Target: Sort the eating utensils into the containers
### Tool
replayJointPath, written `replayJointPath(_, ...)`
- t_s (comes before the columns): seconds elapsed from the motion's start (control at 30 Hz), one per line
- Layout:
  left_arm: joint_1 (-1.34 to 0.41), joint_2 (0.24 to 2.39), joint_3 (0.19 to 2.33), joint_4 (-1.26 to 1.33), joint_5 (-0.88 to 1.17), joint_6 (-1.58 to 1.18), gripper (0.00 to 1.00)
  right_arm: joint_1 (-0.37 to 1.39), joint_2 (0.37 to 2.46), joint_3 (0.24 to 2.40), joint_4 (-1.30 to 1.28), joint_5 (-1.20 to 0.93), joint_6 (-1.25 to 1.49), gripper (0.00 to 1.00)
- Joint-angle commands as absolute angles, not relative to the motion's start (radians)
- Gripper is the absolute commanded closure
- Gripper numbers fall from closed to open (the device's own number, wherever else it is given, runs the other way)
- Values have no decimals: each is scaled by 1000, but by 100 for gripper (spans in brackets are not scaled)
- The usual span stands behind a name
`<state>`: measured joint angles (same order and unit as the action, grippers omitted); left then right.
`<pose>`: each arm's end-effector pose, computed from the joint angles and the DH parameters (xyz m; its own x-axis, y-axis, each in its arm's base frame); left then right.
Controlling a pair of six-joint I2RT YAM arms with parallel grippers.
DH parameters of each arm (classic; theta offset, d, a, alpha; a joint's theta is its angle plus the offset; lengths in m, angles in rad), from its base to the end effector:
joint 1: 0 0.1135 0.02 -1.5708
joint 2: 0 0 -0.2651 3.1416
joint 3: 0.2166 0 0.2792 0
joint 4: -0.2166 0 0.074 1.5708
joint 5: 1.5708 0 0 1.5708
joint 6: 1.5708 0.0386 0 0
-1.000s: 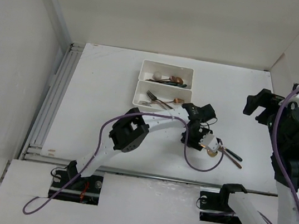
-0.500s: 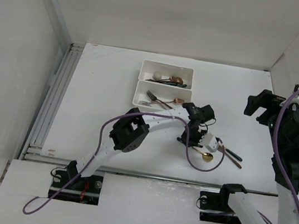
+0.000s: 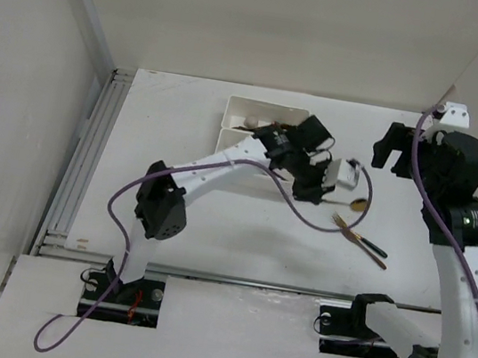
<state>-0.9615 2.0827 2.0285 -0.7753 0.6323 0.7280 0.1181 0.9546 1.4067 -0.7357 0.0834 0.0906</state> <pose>0.2654 -0.4201 0.3122 0.2770 0.5409 -0.7941 0.9452 -0.3021 0.1239 0.1929 0.0196 0.4715 -0.2802 0.0576 -0.9582 -0.0127 0.9979 0.0637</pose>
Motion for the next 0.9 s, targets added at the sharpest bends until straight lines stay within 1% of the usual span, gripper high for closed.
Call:
replayJointPath(0.0, -872, 1973, 2074, -639, 715, 492, 100, 115, 968, 1442, -660, 124, 121, 0)
replayJointPath(0.03, -847, 1964, 2065, -600, 715, 442, 100, 115, 968, 1442, -635, 124, 141, 0)
replayJointPath(0.07, -819, 1954, 2065, -519, 669, 390, 100, 115, 968, 1442, -611, 109, 141, 0)
replayJointPath(0.13, -729, 1954, 2065, -450, 632, 303, 100, 115, 968, 1418, -543, 80, 155, 0)
replayJointPath(0.17, -701, 1954, 2075, -384, 605, 290, 100, 115, 977, 1407, -525, 68, 169, 0)
replayJointPath(0.2, -659, 1976, 2075, -355, 533, 290, 100, 115, 977, 1398, -511, 58, 169, 0)
replayJointPath(0.23, -643, 1988, 2085, -333, 506, 307, 100, 115, 991, 1388, -500, 58, 169, 0)
replayJointPath(0.27, -631, 2002, 2097, -319, 480, 349, 100, 115, 1008, 1376, -500, 67, 169, 0)
replayJointPath(0.33, -617, 2061, 2097, -261, 325, 574, 100, 115, 1040, 1376, -523, 107, 169, 0)
replayJointPath(0.37, -605, 2062, 2097, -261, 324, 575, 100, 115, 1049, 1376, -532, 121, 169, 0)
replayJointPath(0.43, -582, 2098, 2059, -203, 247, 725, 100, 115, 1058, 1376, -549, 152, 146, 0)
replayJointPath(0.53, -545, 2143, 2036, -147, 241, 787, 100, 115, 1085, 1385, -571, 161, 120, 0)
replayJointPath(0.73, -515, 2198, 2007, -182, 259, 888, 100, 106, 1130, 1367, -643, 224, 86, 0)
replayJointPath(0.87, -506, 2207, 1988, -193, 259, 897, 100, 106, 1131, 1345, -655, 245, 68, 0)
